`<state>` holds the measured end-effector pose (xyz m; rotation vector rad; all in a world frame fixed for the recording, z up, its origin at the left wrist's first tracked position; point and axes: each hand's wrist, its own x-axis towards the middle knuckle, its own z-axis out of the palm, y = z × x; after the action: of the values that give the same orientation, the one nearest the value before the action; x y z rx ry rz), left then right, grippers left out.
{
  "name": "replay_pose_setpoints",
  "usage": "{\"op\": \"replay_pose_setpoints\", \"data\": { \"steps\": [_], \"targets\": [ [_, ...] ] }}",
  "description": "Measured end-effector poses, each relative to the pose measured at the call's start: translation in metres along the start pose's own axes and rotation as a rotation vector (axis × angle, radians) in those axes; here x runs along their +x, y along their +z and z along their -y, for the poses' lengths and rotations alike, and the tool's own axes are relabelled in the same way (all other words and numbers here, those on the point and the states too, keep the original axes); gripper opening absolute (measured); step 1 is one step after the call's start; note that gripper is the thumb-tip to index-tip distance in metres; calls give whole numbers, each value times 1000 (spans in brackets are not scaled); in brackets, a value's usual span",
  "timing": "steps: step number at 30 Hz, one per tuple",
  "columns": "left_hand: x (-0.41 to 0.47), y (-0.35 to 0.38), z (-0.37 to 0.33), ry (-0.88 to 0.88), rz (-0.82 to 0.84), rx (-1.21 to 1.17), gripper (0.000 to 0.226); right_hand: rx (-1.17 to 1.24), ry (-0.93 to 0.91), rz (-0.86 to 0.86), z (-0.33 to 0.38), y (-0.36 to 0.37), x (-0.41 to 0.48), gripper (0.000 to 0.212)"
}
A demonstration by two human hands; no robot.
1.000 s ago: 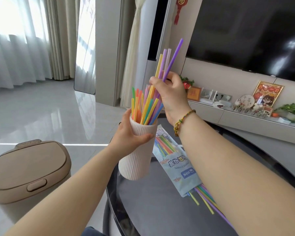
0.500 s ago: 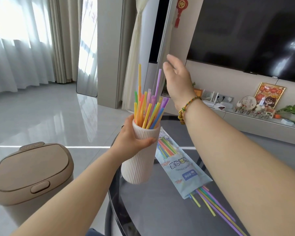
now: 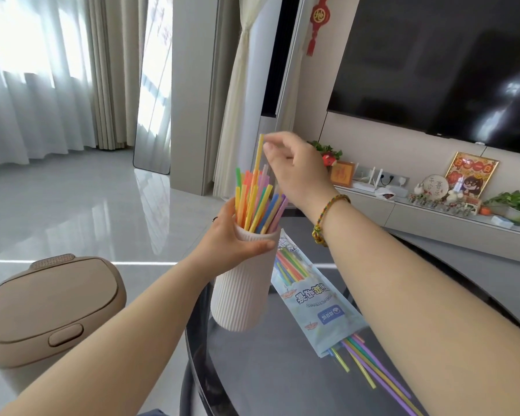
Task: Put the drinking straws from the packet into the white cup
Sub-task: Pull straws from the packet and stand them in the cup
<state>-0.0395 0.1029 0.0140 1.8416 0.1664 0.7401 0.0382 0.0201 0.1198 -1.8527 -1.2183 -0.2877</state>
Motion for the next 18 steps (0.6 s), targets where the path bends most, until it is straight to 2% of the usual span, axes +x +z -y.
{"op": "replay_pose_setpoints", "data": {
  "steps": [3, 7, 9, 12, 15, 18],
  "targets": [
    [4, 1, -4, 11, 3, -35, 66, 32, -2, 65, 9, 0, 13, 45],
    [3, 2, -4, 26, -28, 4, 56, -109, 71, 285, 12, 4, 13, 42],
    [2, 1, -3, 45, -32, 43, 53, -193, 57, 310, 7, 6, 5, 41],
    [1, 2, -2, 54, -32, 134, 43, -19, 39, 215, 2, 2, -1, 34],
    [-2, 5, -1, 63, -50, 243, 36, 108, 59, 72, -5, -12, -7, 41],
    [-11, 7, 5, 67, -124, 271, 58, 111, 115, -47, -21, -26, -24, 42]
  ]
}}
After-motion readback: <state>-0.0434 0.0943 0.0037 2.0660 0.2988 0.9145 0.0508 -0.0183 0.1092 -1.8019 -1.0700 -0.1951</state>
